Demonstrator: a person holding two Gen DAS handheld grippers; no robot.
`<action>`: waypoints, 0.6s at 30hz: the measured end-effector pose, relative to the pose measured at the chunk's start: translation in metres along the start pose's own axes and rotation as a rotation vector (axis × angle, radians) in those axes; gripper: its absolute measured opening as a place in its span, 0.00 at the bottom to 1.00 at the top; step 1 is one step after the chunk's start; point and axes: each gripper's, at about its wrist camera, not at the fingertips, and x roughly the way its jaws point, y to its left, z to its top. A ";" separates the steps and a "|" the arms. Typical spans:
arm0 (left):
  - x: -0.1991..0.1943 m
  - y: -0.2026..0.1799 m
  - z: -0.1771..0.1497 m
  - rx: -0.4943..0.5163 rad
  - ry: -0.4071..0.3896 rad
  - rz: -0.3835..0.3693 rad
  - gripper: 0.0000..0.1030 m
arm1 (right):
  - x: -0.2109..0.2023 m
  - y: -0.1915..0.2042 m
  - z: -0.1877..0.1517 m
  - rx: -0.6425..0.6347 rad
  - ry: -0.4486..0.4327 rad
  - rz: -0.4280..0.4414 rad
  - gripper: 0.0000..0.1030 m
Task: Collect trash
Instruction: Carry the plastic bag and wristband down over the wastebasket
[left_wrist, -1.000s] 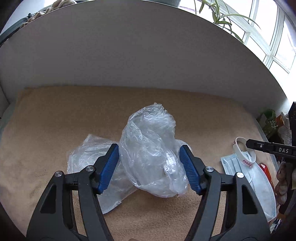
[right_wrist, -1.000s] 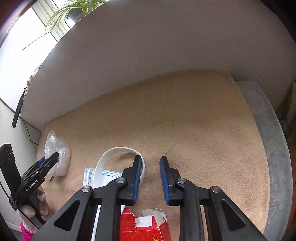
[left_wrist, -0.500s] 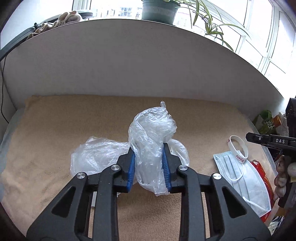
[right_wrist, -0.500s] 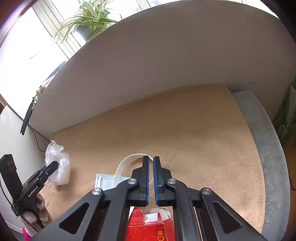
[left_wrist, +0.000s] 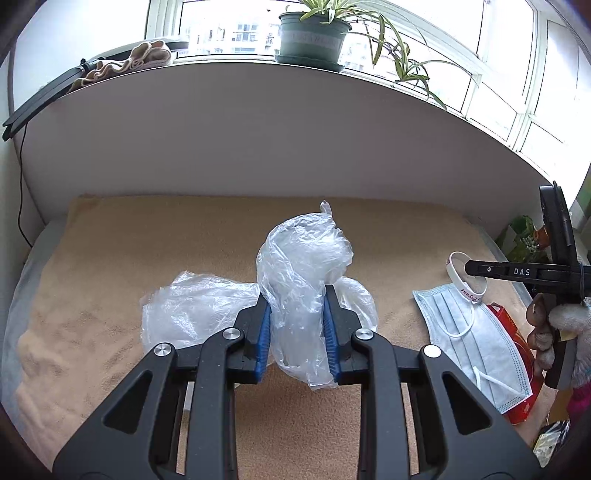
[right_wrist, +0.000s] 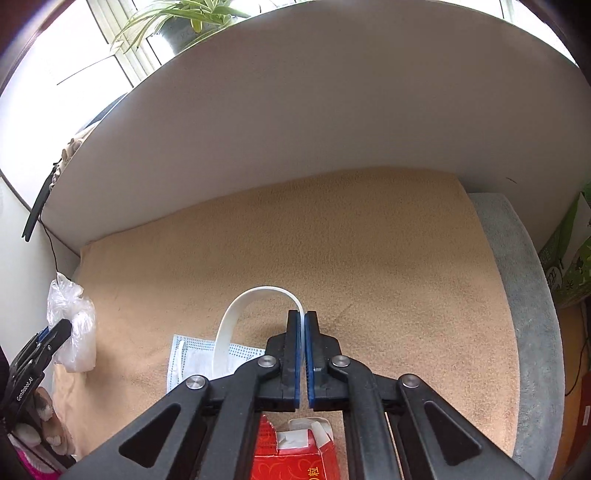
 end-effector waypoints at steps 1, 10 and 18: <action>-0.004 0.000 0.000 -0.001 -0.007 -0.004 0.23 | -0.007 0.000 -0.001 0.010 -0.015 0.014 0.00; -0.075 -0.006 -0.013 -0.001 -0.090 -0.066 0.23 | -0.083 0.021 -0.030 -0.030 -0.126 0.128 0.00; -0.145 -0.012 -0.047 0.023 -0.151 -0.102 0.23 | -0.137 0.067 -0.078 -0.129 -0.199 0.197 0.00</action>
